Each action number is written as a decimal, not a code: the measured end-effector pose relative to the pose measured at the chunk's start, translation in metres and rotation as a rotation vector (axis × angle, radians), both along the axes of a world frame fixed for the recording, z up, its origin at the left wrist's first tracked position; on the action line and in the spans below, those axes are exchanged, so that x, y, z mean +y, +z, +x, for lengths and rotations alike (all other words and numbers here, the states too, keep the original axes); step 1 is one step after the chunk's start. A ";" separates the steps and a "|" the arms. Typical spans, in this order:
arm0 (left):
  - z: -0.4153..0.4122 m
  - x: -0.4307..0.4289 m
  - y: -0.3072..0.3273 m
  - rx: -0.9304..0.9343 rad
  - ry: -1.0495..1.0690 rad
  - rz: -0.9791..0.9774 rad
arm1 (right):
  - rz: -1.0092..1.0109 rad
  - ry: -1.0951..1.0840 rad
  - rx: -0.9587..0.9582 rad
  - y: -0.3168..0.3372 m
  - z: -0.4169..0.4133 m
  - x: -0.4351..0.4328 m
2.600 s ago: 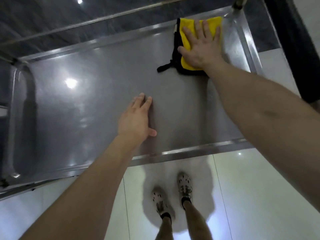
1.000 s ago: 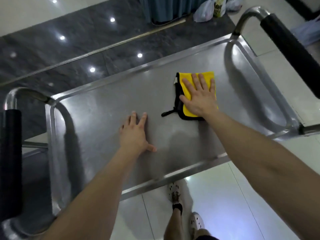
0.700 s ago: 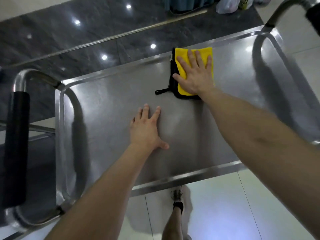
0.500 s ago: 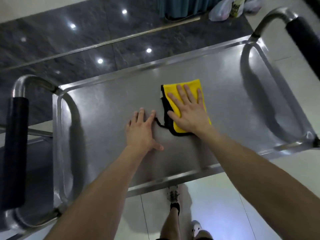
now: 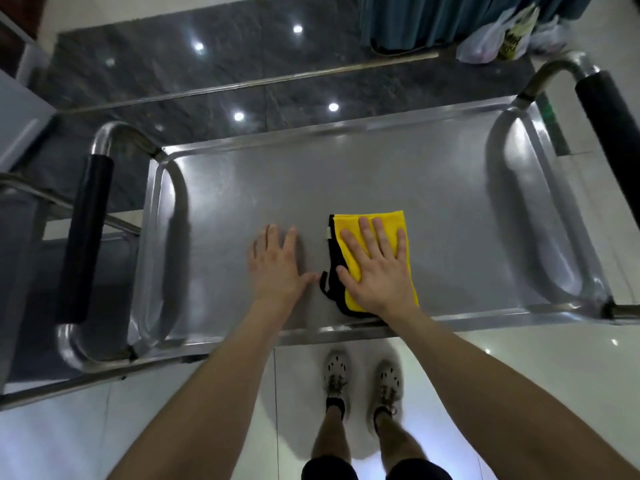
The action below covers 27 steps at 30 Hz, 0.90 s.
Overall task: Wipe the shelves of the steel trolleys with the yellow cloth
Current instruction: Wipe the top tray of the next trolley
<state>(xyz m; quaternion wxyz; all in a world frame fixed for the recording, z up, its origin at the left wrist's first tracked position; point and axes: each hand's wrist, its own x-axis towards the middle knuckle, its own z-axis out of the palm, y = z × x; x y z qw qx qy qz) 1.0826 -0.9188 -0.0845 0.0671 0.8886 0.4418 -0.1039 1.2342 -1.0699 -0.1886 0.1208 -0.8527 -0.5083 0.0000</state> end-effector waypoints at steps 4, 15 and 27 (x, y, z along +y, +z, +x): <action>-0.056 -0.024 0.001 -0.124 0.217 -0.113 | -0.092 -0.002 0.028 0.007 0.005 0.005; -0.185 -0.002 -0.013 0.134 0.193 -0.133 | -0.297 0.034 0.132 0.019 0.015 0.008; -0.216 0.033 -0.030 0.096 0.075 -0.137 | -0.154 0.169 -0.010 0.004 -0.088 0.037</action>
